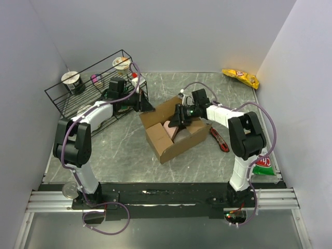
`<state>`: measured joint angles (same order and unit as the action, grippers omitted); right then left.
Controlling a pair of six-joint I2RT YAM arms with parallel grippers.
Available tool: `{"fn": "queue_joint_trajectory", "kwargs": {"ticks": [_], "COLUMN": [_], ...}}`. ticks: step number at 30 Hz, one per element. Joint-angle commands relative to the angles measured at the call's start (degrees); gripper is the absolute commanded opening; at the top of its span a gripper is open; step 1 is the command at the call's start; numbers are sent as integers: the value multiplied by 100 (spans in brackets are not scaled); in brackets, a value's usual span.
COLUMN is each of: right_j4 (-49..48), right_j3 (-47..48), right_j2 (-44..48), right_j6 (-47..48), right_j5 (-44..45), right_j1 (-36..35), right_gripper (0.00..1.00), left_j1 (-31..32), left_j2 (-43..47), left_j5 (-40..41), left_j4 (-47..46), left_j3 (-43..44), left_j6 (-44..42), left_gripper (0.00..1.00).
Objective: Unpack the express box
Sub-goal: Pick up the product from the express box.
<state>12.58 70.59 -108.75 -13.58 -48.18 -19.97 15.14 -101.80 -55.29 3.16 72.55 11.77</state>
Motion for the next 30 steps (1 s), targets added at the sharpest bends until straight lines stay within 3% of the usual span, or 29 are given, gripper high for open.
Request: {"fn": "queue_joint_trajectory", "kwargs": {"ticks": [1,3,5,9,15,23,24,30], "right_j4": [121,506,780,1325,1880,1343,1405,1343], "right_j3": [279,306,394,868,2343,2091,2099,2020], "right_j2": [134,545,1002,1627,1989,1578,1446,645], "right_j6": [284,540,848,884,1174,1287,1410,1182], "right_j5": [-482,-193,-34,204,713,1574,1828,1401], "right_j1": [-87,-25,63,501,1521,3006,3025,3034], "right_gripper": [24,13,8,6,5,7,7,10], "left_j1": [60,33,16,-2,-54,-81,-81,-72], "left_j2": [-6,-24,2,81,397,986,1021,1390], "left_j5": [-272,-263,-272,-193,27,229,264,466], "left_j4": [-184,-167,-132,202,1072,1565,1582,1100], "left_j3": [338,356,347,373,242,154,145,-355], "left_j6": [150,124,71,-323,-1387,-1889,-1889,-1222], "left_gripper": [1,1,1,1,1,1,1,1]}}
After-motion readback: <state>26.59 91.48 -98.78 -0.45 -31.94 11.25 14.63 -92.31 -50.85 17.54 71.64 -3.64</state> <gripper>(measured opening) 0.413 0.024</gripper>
